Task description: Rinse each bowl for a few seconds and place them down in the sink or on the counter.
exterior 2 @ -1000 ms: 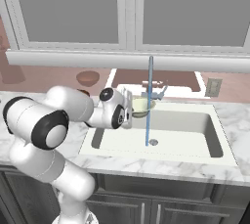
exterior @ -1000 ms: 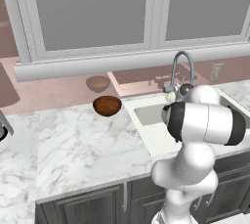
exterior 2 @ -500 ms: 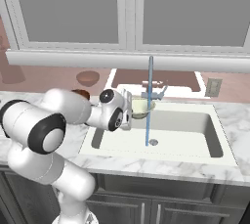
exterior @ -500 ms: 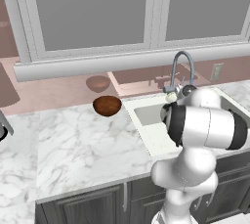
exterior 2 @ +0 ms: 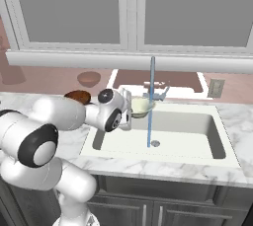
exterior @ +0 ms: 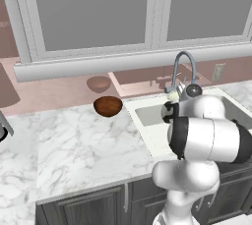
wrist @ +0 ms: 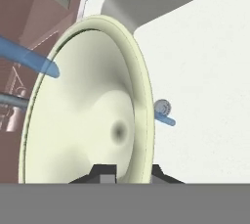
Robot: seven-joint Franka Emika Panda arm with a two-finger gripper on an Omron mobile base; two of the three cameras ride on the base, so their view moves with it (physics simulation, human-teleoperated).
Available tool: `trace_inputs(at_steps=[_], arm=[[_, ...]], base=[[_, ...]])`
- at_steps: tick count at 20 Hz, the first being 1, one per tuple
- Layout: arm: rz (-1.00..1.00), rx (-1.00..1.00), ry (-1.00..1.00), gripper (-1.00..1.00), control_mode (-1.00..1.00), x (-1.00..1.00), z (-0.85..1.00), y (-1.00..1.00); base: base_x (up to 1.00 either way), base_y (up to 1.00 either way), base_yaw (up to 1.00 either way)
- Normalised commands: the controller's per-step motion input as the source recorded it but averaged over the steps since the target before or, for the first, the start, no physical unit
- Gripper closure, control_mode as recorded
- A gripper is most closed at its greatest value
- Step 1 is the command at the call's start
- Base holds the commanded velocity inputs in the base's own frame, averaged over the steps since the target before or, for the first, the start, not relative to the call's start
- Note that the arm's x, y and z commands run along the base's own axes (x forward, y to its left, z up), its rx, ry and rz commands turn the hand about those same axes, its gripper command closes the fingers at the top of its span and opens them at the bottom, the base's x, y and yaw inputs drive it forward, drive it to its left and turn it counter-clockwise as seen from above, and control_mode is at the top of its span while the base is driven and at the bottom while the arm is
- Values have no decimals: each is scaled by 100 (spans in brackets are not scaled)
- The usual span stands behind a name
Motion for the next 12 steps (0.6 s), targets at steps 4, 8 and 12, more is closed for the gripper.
trace_inputs(at_steps=[4, 8, 12], arm=[[5, -1, -4, 100, -100, -23, 26, 15], [7, -2, -1, 100, -100, -21, 30, 22], [7, 0, 0, 100, -100, -16, 31, 20]], base=[[0, 0, 0], [0, 0, 0], [0, 0, 0]])
